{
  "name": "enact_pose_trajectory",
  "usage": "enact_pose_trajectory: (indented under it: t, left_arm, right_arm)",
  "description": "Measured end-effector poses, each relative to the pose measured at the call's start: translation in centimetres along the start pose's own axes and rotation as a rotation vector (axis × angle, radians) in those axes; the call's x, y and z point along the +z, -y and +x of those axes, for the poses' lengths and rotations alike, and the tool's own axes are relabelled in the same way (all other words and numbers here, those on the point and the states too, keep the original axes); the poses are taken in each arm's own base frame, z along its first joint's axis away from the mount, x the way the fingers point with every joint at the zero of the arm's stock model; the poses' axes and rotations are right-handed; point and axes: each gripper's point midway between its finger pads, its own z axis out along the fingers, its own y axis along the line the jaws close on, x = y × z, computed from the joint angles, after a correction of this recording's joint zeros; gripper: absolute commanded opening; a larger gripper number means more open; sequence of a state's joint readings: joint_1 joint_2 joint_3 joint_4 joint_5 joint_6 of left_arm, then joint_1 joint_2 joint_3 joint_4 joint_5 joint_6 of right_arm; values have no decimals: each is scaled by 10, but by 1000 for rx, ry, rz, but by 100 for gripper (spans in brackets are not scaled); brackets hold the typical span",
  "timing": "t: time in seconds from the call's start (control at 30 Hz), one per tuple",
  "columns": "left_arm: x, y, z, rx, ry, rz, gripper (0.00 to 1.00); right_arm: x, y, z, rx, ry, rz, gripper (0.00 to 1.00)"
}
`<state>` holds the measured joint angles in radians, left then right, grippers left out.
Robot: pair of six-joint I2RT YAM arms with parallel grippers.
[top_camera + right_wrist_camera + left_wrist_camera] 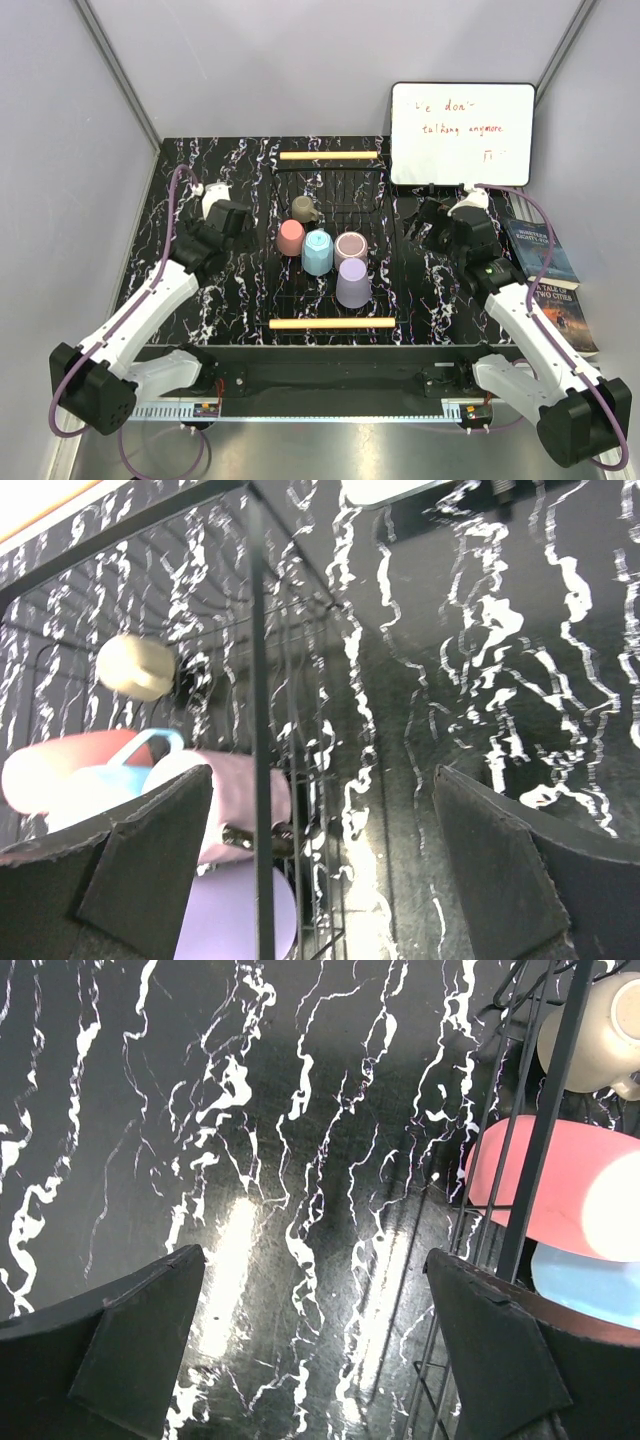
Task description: Unload the cups from the dish rack
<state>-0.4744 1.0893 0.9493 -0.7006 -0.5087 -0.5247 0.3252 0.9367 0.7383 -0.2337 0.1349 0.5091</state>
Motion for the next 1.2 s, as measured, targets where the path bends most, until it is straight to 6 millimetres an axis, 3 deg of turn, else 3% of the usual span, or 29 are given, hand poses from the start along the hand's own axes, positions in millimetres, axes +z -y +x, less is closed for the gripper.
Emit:
enact_pose_trajectory:
  t: [0.37,0.5,0.7,0.87,1.03,1.2]
  left_arm:
    - [-16,11,-5,-20,34,96,99]
    - [-26,27,-8,45,42,146,99]
    - [-55,77,-49,107,122,261,99]
    - [-55,111,-64,134,133,303,99]
    - [-52,158,-43,229,88,355,99]
    - [-79,207,-11,332,67,467,99]
  right_arm:
    - [1,-9,5,36,-44,-28,100]
    - [7,-6,5,22,-68,15,100]
    - [5,2,10,-7,-82,49,100]
    - [5,3,11,-22,-88,50,100]
    - [5,4,13,-28,-94,53,100]
    - [4,5,13,-32,-96,56,100]
